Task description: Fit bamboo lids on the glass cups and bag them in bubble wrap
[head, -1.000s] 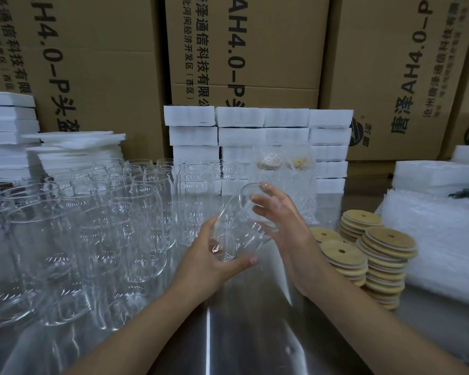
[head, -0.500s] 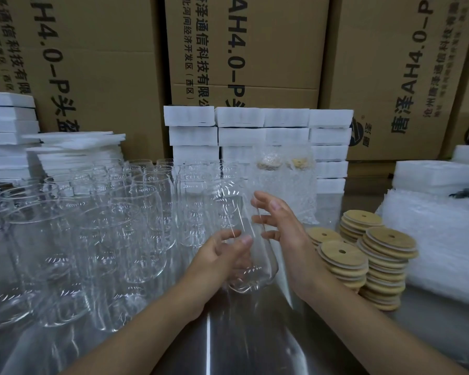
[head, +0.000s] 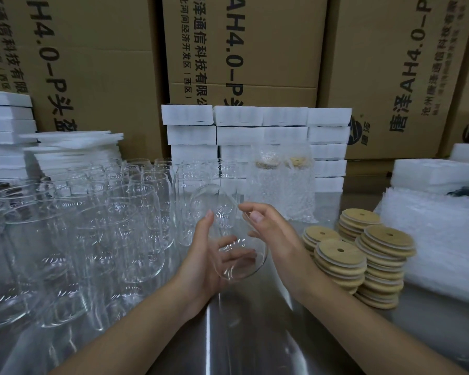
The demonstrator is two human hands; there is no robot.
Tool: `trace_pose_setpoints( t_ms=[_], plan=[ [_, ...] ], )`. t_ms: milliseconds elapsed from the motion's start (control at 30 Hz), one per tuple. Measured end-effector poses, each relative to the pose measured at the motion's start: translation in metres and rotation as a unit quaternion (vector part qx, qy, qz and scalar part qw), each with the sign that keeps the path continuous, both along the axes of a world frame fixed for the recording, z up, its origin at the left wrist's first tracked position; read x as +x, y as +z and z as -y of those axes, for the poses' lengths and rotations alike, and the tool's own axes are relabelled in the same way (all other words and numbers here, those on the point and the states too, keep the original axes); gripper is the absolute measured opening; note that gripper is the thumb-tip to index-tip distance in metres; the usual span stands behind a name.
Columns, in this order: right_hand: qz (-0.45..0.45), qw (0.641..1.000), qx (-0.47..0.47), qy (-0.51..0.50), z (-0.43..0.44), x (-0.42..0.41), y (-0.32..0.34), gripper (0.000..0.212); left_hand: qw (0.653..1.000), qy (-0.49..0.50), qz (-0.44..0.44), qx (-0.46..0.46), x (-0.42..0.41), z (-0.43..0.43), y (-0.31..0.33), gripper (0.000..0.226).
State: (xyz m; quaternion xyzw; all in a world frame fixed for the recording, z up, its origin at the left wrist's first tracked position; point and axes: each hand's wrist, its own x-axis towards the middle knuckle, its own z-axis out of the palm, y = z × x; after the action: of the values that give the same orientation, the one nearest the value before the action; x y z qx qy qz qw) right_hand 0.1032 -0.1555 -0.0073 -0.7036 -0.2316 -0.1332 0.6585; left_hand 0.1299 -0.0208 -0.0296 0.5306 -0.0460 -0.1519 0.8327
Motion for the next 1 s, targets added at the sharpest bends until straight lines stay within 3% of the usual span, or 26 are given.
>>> trace_pose_setpoints(
  t_ms=[300,500,800,1000],
  plan=[
    [0.040,0.999,-0.011,-0.003,-0.0018,-0.0021,-0.0006,0.027,0.996,-0.008,-0.053,-0.070,0.0012,-0.0010,-0.0018,0.108],
    [0.042,0.999,-0.021,-0.003,-0.0014,-0.0030,-0.0003,0.029,0.997,-0.016,-0.035,-0.066,0.0000,-0.0009,-0.0007,0.110],
    [0.052,0.999,0.008,0.015,0.0010,-0.0058,0.0034,0.032,0.999,-0.029,0.034,0.005,0.0012,-0.0023,-0.0049,0.067],
    [0.053,0.998,0.009,0.013,0.0022,-0.0043,0.0026,0.035,0.998,-0.052,-0.011,-0.042,-0.0058,-0.0047,0.0036,0.084]
  ],
)
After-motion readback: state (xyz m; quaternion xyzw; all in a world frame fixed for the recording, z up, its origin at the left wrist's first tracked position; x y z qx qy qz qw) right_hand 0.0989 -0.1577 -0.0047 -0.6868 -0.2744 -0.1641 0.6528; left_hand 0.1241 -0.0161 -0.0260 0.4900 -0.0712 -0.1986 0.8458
